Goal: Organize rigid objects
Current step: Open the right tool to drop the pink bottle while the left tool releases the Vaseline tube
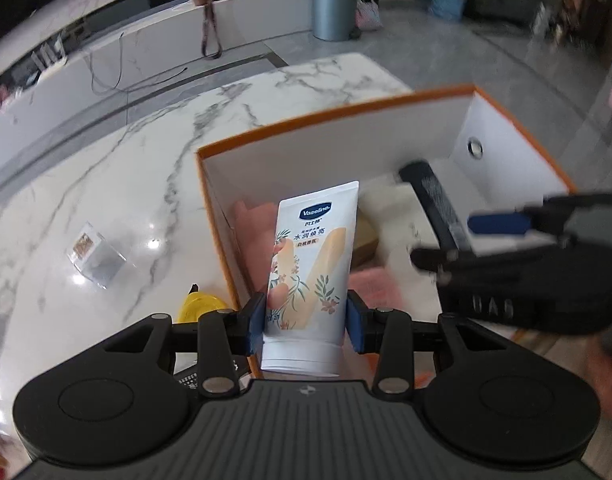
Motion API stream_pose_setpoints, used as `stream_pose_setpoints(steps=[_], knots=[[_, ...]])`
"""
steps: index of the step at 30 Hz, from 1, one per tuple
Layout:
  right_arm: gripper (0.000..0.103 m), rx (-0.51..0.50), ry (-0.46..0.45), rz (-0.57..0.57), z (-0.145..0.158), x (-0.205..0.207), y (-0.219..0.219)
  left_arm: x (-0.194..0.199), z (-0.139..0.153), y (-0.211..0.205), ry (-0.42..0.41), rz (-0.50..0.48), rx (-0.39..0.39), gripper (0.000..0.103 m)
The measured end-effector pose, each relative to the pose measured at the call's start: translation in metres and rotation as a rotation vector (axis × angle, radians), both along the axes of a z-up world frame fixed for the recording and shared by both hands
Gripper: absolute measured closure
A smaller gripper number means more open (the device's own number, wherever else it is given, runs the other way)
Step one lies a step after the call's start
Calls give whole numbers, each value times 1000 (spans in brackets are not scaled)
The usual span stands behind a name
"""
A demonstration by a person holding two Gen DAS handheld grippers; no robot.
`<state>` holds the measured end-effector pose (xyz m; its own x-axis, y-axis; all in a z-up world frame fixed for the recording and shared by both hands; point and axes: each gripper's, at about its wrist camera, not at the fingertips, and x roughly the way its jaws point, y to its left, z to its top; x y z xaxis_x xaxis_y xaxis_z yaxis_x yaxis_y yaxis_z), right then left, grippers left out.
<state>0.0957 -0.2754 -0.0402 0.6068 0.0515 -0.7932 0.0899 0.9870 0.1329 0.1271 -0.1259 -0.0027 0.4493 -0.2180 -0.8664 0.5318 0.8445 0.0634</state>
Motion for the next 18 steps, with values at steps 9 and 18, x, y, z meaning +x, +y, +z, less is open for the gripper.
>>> stream_pose_setpoints(steps=[9,18], knots=[[44,-10,-54,-29,-10,-8,3,-14,-21,-23,-28,-91,151,56],[43,16,-65,-43,-15,-12,0,-6,-22,-26,12,-41,151,54]])
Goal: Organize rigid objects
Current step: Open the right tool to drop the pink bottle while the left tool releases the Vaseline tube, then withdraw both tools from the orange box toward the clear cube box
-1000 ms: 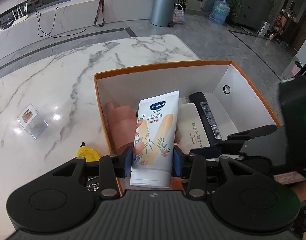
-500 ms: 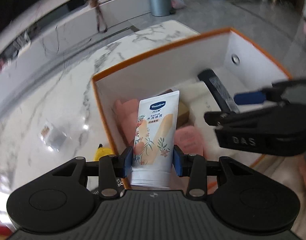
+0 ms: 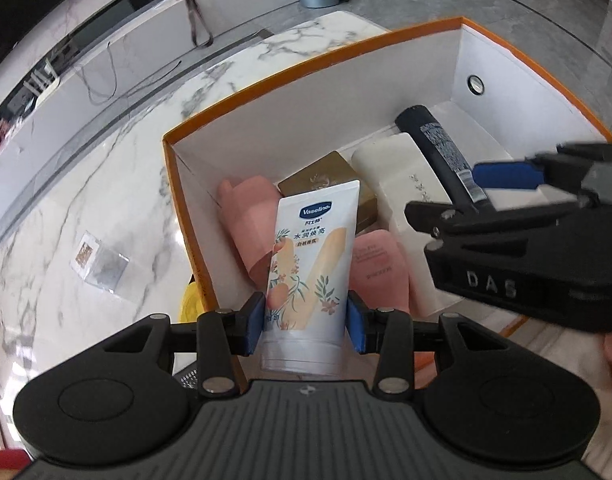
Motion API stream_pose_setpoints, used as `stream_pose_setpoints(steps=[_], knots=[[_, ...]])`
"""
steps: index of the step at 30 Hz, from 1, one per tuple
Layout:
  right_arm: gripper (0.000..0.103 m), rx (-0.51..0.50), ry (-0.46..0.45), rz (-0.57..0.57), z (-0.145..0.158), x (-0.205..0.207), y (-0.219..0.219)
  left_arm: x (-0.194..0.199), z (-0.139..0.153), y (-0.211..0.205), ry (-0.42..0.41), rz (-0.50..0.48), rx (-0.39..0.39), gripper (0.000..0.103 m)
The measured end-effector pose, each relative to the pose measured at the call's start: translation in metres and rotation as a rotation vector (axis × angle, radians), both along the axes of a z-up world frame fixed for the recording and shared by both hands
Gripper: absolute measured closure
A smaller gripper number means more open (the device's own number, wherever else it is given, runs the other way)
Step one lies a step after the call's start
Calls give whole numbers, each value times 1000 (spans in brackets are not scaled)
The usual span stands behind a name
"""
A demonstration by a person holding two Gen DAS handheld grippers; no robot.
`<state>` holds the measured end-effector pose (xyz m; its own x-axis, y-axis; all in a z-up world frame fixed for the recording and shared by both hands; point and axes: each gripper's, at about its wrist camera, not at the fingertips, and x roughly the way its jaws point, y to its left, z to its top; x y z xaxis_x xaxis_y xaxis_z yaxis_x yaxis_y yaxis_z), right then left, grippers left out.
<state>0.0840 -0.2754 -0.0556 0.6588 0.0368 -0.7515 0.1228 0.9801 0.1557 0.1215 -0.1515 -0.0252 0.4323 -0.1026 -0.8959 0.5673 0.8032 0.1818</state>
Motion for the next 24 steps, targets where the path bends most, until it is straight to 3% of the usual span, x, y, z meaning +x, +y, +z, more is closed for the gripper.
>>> stream_pose_setpoints(steps=[8,18,24], knots=[[42,8,-13,-10,0,-3,-2,4,2,4,11,29,-39,51],[41,-44,-37,20,7,-4,8,-4,34,40,-29,36,-236,51],[42,-46,-77,83,24,-6,29,-6,51,71,-42,74,-300,51]])
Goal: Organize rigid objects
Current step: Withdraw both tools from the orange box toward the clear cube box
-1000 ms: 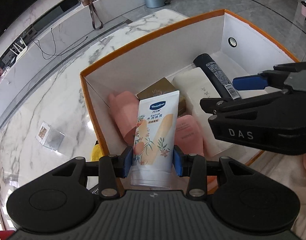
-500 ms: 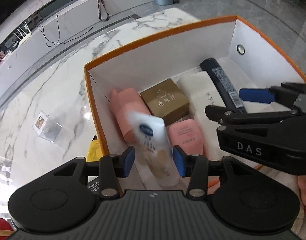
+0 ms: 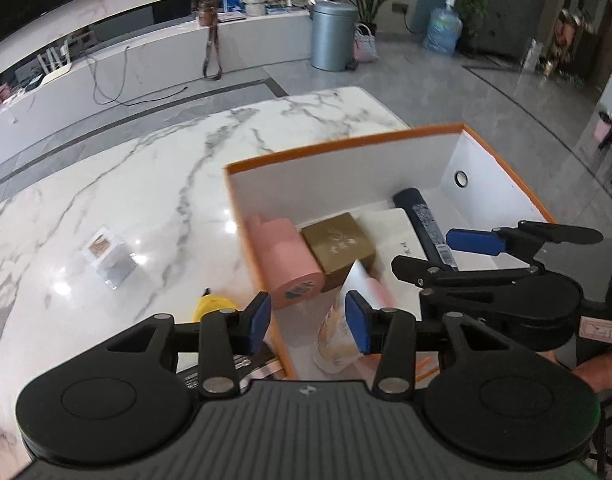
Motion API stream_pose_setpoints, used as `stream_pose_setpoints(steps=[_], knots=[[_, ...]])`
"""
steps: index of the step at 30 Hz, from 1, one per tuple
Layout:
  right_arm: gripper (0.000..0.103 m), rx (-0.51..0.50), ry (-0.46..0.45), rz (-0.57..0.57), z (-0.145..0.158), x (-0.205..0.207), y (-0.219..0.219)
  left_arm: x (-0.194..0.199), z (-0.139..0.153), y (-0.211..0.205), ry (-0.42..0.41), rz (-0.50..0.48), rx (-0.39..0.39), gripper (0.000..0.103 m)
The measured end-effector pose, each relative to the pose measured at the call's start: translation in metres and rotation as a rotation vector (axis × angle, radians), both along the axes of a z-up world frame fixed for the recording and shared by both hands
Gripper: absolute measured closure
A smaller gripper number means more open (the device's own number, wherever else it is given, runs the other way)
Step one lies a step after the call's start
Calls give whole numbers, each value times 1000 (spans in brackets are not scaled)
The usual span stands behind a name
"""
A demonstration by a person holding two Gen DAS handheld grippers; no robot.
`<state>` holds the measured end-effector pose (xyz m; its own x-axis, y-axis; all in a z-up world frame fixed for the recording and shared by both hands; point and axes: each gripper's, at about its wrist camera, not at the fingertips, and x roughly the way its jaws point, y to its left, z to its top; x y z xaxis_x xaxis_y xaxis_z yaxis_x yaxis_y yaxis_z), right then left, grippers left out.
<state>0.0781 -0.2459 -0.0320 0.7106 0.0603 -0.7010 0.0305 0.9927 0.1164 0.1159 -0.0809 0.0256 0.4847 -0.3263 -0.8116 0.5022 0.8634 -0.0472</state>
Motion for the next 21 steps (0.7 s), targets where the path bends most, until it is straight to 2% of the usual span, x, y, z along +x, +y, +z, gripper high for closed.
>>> stream_pose_setpoints(steps=[7,11,21], knots=[[45,-42,-52,143,24,1,44,4,4,40,-5,64,-23,53],[51,-81,-71,234,32,3,74,7,6,60,-10,96,-44,53],[56,-148,-61,375,39,28,132,27,0,117,-26,207,-82,55]])
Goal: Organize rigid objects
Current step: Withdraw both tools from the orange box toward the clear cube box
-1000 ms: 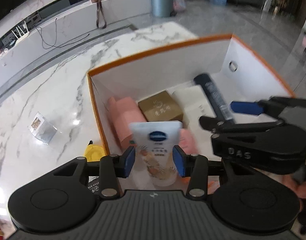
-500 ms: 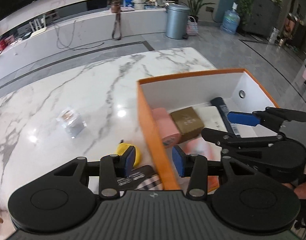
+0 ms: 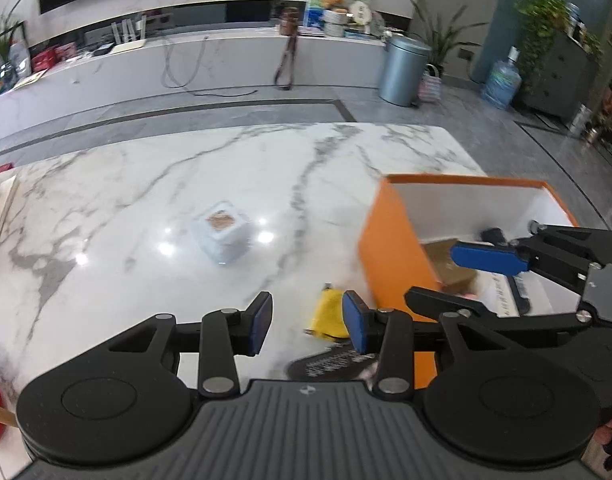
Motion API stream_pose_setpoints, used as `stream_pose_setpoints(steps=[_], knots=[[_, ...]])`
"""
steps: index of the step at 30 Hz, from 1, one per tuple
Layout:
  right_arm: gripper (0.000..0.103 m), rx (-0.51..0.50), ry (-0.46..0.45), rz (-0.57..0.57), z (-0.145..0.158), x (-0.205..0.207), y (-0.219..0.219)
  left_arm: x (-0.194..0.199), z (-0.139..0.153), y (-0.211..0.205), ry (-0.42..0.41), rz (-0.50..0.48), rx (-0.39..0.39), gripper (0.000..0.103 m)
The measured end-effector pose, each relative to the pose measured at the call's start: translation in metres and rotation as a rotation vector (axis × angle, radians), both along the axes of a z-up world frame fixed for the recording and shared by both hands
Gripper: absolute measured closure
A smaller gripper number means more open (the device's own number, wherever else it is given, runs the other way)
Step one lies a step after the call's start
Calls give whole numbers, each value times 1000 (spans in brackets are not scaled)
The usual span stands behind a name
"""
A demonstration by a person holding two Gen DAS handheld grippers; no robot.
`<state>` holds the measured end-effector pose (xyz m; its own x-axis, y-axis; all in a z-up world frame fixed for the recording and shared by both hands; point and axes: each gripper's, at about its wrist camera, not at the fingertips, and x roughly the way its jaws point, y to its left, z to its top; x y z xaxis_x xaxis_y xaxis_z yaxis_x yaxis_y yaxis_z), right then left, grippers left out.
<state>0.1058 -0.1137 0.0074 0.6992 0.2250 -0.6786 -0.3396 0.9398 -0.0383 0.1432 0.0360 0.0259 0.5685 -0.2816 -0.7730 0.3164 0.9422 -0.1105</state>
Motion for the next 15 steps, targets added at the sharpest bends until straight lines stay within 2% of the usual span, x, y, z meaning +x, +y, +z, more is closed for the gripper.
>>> stream_pose_setpoints(steps=[7,12,15], knots=[[57,10,84,28,-15,38,30,23,-19,35,-18,85,23,56],[57,-5,143,8,-33,68,46,47,-35,55,15,165,-53,55],[58,-20,164,4,-44,85,50,60,-42,53,23,201,-62,50]])
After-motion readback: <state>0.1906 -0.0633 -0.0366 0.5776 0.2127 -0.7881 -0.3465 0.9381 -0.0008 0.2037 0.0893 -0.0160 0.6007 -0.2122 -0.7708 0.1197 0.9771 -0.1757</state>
